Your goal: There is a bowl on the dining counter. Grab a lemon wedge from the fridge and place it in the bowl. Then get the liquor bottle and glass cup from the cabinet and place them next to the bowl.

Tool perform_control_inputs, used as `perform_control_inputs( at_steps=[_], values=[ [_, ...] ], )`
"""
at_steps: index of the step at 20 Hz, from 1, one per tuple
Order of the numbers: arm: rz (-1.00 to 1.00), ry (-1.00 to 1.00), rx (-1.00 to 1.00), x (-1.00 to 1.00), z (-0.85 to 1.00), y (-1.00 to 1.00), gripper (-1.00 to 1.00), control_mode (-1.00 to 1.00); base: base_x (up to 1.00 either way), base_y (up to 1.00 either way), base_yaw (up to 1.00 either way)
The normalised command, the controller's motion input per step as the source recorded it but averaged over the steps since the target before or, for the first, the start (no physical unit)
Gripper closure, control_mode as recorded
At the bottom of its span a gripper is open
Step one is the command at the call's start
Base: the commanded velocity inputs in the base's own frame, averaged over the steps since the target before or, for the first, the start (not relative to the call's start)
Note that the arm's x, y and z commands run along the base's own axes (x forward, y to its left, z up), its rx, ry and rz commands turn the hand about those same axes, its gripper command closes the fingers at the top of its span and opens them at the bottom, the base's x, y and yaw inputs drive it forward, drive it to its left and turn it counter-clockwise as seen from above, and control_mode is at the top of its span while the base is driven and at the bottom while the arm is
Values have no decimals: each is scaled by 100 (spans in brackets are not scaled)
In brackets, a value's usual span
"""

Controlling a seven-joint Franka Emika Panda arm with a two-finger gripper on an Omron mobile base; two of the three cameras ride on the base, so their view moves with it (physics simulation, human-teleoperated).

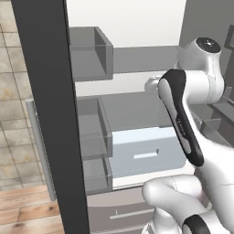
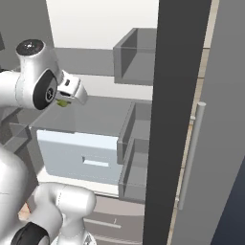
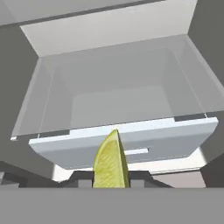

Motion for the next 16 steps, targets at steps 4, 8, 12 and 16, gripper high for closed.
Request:
perform_control_inputs(
  at_steps=[4,8,12,16],
  values=[
    [1,4,-1,-50,-55,27,100,-100,0,0,0],
    [0,0,-1,-28,-46,18,100,-100,0,0,0],
    [0,0,0,-10,-14,0,100,-100,0,0,0],
    [0,-2,0,-39,-1,0,100,100,-50,0,0]
  ],
)
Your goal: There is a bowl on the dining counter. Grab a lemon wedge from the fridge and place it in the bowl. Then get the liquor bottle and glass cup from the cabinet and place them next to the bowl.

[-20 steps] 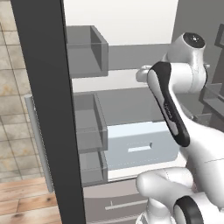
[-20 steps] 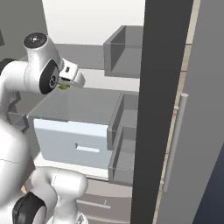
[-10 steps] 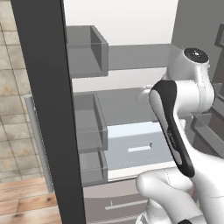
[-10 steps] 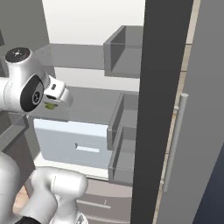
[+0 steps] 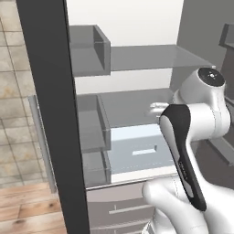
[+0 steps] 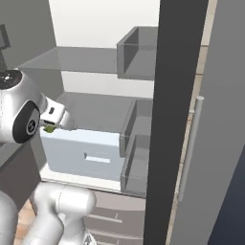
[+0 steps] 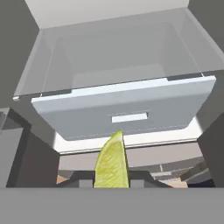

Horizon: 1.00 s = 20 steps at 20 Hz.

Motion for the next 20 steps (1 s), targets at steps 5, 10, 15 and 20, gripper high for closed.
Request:
perform_control_inputs(
  at_steps=[5,10,15,20],
  values=[
    [0,0,0,0,0,0,100,100,-100,1,0],
    [0,0,0,0,0,0,100,100,-81,10,14],
    [0,0,0,0,0,0,100,100,-23,11,71],
    [0,0,0,0,0,0,100,100,-13,7,90]
  ],
)
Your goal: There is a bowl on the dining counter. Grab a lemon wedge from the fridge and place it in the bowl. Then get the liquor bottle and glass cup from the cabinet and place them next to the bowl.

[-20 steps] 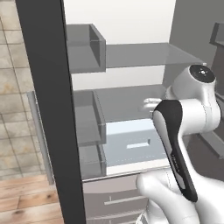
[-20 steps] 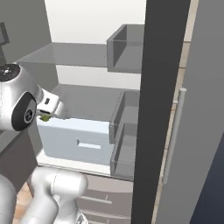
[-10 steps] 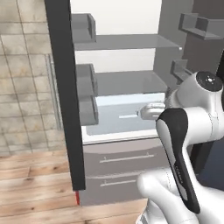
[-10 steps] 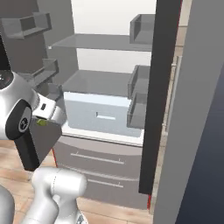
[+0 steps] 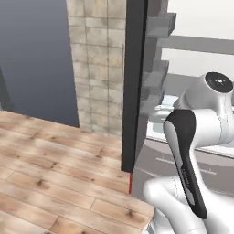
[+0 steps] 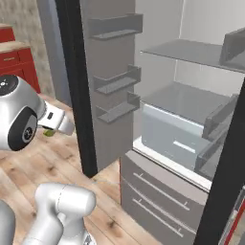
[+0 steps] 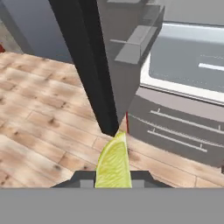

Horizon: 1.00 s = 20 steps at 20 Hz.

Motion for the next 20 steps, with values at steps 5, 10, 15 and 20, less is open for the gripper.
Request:
perform_control_inputs(
  at_steps=[5,10,15,20],
  values=[
    [0,0,0,0,0,0,100,100,-15,12,90],
    [0,0,0,0,0,0,100,100,-6,15,89],
    [0,0,0,0,0,0,100,100,2,8,85],
    [0,0,0,0,0,0,100,100,47,0,50]
  ],
)
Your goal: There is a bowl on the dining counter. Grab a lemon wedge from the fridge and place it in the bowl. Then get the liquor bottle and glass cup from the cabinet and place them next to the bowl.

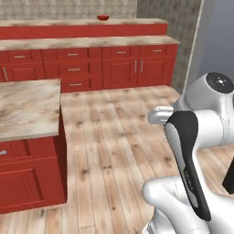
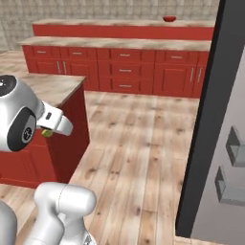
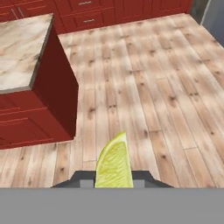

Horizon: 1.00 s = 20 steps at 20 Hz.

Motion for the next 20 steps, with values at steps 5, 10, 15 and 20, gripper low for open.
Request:
perform_control_inputs(
  at_steps=[5,10,15,20],
  values=[
    [0,0,0,0,0,0,100,100,98,-4,0],
    [0,0,0,0,0,0,100,100,100,0,-1],
    [0,0,0,0,0,0,100,100,100,0,-1],
    [0,0,0,0,0,0,100,100,100,0,0]
  ],
)
